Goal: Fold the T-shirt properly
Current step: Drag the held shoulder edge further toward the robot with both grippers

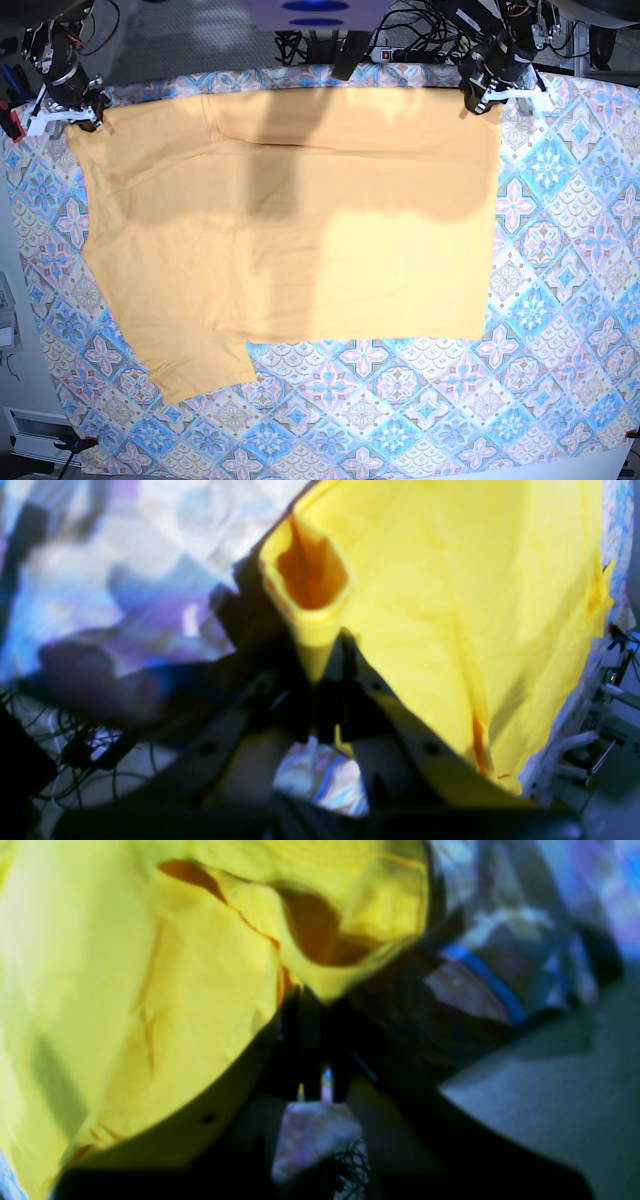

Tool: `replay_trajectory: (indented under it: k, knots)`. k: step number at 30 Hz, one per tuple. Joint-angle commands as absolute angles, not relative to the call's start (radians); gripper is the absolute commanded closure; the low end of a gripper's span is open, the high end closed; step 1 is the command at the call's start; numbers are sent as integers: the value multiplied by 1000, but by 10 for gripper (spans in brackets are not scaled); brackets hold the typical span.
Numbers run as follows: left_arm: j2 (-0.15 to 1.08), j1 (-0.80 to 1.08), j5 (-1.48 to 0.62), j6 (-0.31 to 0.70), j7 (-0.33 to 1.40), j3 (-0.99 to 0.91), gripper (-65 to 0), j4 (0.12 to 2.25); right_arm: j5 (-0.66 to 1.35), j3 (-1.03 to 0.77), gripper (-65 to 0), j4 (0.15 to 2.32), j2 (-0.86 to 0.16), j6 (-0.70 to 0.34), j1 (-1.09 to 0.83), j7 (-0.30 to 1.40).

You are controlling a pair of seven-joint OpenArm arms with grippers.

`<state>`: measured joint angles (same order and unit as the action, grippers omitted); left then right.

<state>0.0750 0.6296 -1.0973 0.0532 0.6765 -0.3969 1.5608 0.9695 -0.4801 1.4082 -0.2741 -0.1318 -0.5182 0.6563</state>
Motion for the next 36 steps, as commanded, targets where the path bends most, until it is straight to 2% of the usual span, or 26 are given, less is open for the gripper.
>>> replay_trajectory:
  k: [1, 30, 32, 36]
  knots:
    - [82, 645, -1092, 48, 670, -406, 0, 1573, 975, -493, -2, 1425, -295, -140, -527, 633]
    - [82, 713, -1092, 77, 674, -406, 0, 1575, 969, -496, -16, 1434, -291, -140, -585, 625]
    - [82, 713, -1092, 77, 674, -406, -41, 1575, 969, -516, -40, 1432, -289, -139, -585, 628]
    - [82, 716, -1092, 76, 676, -406, -167, 1575, 969, -538, -85, 1429, -289, -136, -584, 630]
